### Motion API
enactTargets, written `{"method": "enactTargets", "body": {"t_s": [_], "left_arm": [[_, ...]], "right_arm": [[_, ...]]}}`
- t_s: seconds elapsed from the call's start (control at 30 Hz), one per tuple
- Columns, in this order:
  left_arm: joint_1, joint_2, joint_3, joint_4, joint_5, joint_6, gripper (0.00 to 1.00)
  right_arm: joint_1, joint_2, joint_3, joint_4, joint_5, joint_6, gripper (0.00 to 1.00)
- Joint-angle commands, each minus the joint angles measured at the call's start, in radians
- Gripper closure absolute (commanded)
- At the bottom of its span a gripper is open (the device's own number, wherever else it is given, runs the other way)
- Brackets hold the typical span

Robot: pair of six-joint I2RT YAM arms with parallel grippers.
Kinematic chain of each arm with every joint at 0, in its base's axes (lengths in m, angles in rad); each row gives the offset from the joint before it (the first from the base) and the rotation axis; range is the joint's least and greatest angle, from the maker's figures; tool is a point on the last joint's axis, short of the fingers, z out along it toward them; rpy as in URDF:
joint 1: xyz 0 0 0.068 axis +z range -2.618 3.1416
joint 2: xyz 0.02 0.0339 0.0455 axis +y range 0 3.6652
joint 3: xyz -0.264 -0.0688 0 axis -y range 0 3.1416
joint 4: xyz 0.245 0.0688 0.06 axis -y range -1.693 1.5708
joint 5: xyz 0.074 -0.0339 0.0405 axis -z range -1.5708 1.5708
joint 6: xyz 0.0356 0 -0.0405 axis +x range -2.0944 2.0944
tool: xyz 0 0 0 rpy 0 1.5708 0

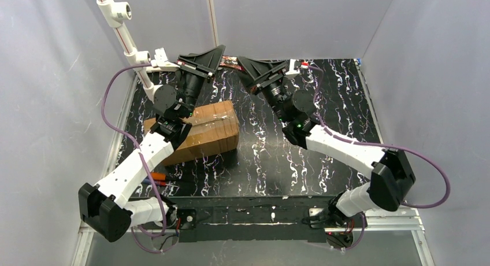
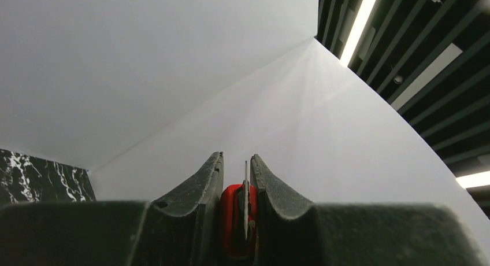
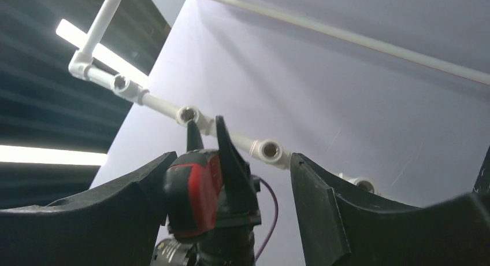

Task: Unpack the express box
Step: Adjust the knife.

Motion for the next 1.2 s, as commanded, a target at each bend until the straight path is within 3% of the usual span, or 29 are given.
{"method": "enactTargets", "body": {"t_s": [0.0,0.13,0.27,0.37,0.4,0.43,0.47,0.53,0.57,0.63,0.7,0.8,0.87,0.93,1.0,1.1,1.17], "left_arm": [[-0.019,0.008,-0.003,0.081,-0.119,0.053,1.00],[-0.027,0.028,-0.004,0.103,-0.138,0.073,1.00],[-0.043,0.039,-0.015,0.118,-0.174,0.086,1.00],[-0.049,0.046,-0.023,0.132,-0.193,0.091,1.00],[-0.049,0.048,-0.026,0.137,-0.194,0.092,1.00],[-0.050,0.049,-0.026,0.139,-0.191,0.097,1.00],[-0.052,0.052,-0.026,0.139,-0.184,0.108,1.00],[-0.059,0.048,-0.037,0.132,-0.156,0.140,0.98],[-0.059,0.034,-0.057,0.110,-0.133,0.139,0.80],[-0.060,-0.040,-0.119,-0.026,-0.096,0.116,0.38],[-0.057,-0.145,-0.180,-0.186,-0.018,0.099,0.26],[-0.053,-0.319,-0.205,-0.489,0.145,0.122,0.23],[-0.052,-0.420,-0.136,-0.812,0.209,0.127,0.22],[-0.053,-0.487,-0.106,-1.026,0.254,0.076,0.22],[-0.053,-0.546,-0.119,-1.170,0.263,-0.026,0.23],[-0.055,-0.621,-0.178,-1.314,0.225,-0.283,0.28],[-0.056,-0.652,-0.187,-1.376,0.163,-0.343,0.26]], "right_arm": [[0.021,0.067,0.080,0.114,0.175,0.047,0.23],[0.033,0.134,0.146,0.116,0.195,0.053,0.26],[0.044,0.186,0.187,0.131,0.208,0.086,0.46],[0.060,0.196,0.184,0.133,0.234,0.099,0.50],[0.062,0.196,0.181,0.131,0.242,0.107,0.60],[0.062,0.195,0.183,0.121,0.242,0.112,0.83],[0.061,0.189,0.189,0.074,0.240,0.124,0.99],[0.037,0.166,0.199,-0.022,0.201,0.126,0.99],[0.005,0.154,0.195,-0.041,0.154,0.116,0.99],[-0.106,0.121,0.179,-0.090,0.012,0.111,0.99],[-0.241,0.081,0.119,-0.047,-0.131,0.109,0.99],[-0.428,0.035,0.091,-0.057,-0.357,0.080,0.99],[-0.537,0.023,0.108,-0.082,-0.520,0.037,0.99],[-0.575,-0.007,0.120,-0.211,-0.617,-0.080,0.99],[-0.584,-0.029,0.114,-0.312,-0.660,-0.198,0.99],[-0.586,-0.022,0.058,-0.222,-0.767,-0.215,0.99],[-0.587,-0.013,0.017,-0.152,-0.799,-0.199,0.99]]}}
